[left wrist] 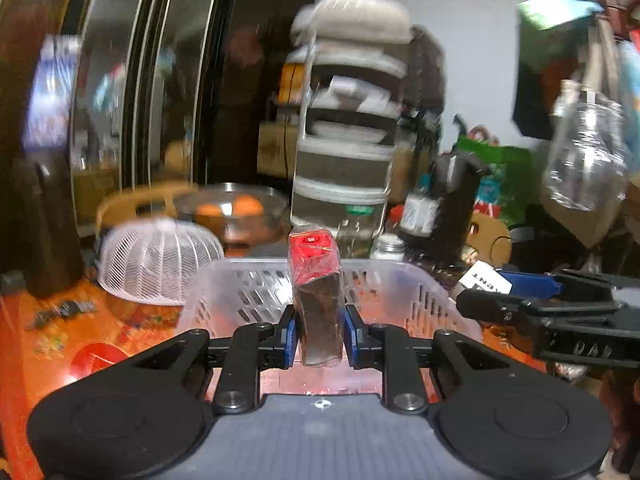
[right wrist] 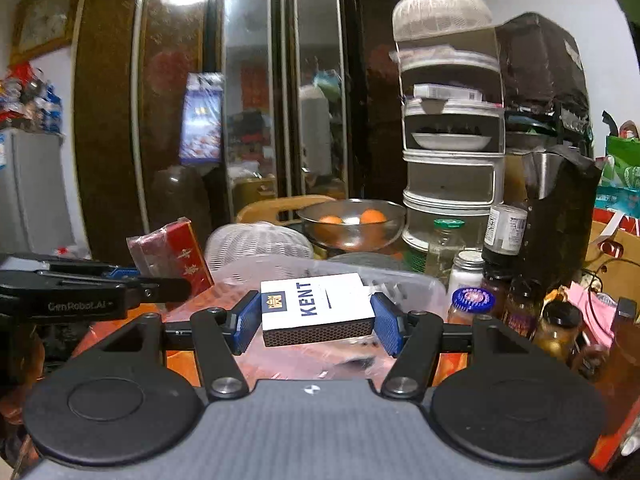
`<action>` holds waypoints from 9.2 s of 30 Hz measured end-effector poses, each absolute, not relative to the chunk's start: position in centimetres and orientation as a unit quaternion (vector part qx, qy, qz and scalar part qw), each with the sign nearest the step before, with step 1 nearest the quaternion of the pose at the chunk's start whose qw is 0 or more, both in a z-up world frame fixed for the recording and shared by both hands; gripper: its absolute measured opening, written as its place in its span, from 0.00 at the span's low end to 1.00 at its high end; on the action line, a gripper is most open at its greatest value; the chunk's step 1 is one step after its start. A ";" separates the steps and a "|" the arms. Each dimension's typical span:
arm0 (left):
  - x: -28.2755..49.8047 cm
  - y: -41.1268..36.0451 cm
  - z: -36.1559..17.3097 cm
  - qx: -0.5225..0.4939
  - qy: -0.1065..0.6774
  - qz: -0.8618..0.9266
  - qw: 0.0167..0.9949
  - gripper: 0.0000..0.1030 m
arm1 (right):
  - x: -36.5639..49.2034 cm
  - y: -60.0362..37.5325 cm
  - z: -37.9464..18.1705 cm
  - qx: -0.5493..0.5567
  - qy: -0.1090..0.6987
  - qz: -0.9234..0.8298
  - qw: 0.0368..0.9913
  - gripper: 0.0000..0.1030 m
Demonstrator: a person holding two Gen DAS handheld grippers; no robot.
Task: Organize objects
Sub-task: 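Lift both items over the basket and open both grippers to release them, then move left gripper to purple tissue packet while right gripper moves to white plush ball, then grasp purple tissue packet with left gripper while right gripper grasps white plush ball, then carry both items over the basket and open both grippers to drop them, then move left gripper to THANK YOU box while right gripper moves to purple box, then grasp THANK YOU box with left gripper while right gripper grasps purple box, then lift both boxes over the basket and open both grippers to release them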
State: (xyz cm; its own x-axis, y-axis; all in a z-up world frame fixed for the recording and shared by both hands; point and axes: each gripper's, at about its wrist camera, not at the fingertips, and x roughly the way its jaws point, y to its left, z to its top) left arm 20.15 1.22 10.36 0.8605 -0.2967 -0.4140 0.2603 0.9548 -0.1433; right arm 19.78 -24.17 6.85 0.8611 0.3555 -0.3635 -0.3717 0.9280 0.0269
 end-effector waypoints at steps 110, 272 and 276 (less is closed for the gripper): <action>11.1 2.5 -2.5 0.028 0.227 -0.047 0.972 0.68 | 12.0 -25.3 -4.5 0.009 0.248 0.164 0.955 0.64; 7.4 2.1 4.7 -0.016 0.179 -0.089 0.980 0.53 | 7.2 -27.4 0.4 0.012 0.194 0.199 0.961 0.46; 7.7 1.8 9.2 -0.011 0.135 -0.103 0.985 0.53 | 8.1 -27.6 4.6 -0.006 0.154 0.200 0.968 0.46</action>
State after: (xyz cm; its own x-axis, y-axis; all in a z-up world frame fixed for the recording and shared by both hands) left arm 7.65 1.83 9.16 0.9423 -0.2058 -0.2642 0.1996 0.9786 -0.0504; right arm 8.07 -27.60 4.61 0.8728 0.3852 -0.2998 -0.3891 0.9199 0.0492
